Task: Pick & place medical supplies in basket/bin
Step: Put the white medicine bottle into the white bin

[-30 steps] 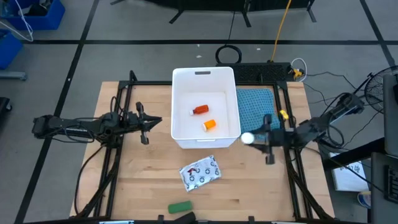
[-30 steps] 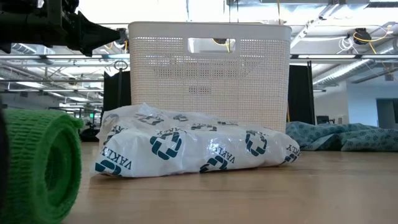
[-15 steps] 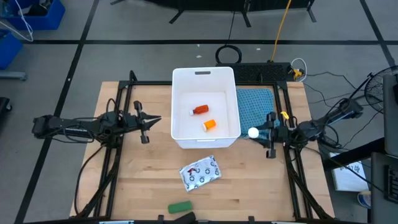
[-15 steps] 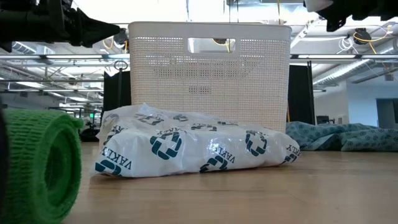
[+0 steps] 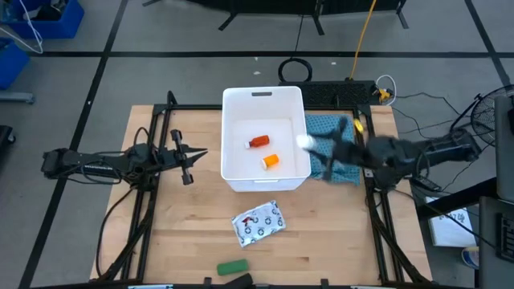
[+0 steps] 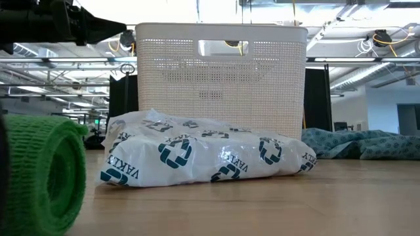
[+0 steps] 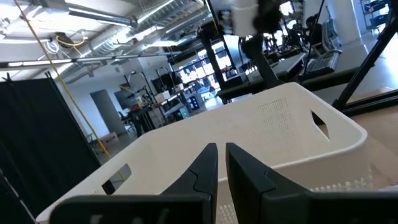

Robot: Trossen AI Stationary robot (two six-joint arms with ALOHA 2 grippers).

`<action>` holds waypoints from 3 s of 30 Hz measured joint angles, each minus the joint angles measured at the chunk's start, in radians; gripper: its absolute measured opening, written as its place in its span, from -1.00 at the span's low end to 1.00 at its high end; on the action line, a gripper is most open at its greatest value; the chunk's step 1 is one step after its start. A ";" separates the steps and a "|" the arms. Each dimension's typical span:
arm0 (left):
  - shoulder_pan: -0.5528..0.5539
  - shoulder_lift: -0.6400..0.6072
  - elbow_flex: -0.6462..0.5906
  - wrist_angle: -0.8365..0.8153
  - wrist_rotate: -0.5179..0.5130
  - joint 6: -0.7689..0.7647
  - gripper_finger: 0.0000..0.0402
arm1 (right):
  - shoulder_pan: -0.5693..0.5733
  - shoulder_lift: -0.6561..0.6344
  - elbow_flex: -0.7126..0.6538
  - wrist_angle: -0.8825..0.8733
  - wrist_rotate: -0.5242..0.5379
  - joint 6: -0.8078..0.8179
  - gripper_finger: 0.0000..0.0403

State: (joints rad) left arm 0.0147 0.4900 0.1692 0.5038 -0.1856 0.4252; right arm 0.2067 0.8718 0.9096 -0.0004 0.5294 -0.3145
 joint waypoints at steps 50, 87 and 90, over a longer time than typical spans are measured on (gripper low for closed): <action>0.000 0.000 0.000 -0.036 0.000 -0.009 -0.81 | -0.669 0.911 0.573 -0.507 -0.771 -0.285 -0.22; 0.000 0.000 0.000 -0.037 -0.026 -0.010 -0.81 | -0.683 1.160 0.568 -0.486 -0.587 -0.005 -0.22; 0.000 0.000 0.000 -0.036 -0.026 -0.010 -0.81 | -0.683 1.198 0.570 -0.491 -0.575 -0.033 -0.22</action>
State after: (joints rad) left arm 0.0147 0.4900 0.1692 0.4675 -0.2111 0.4154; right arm -0.4767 2.0703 1.4799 -0.4912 -0.0458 -0.3472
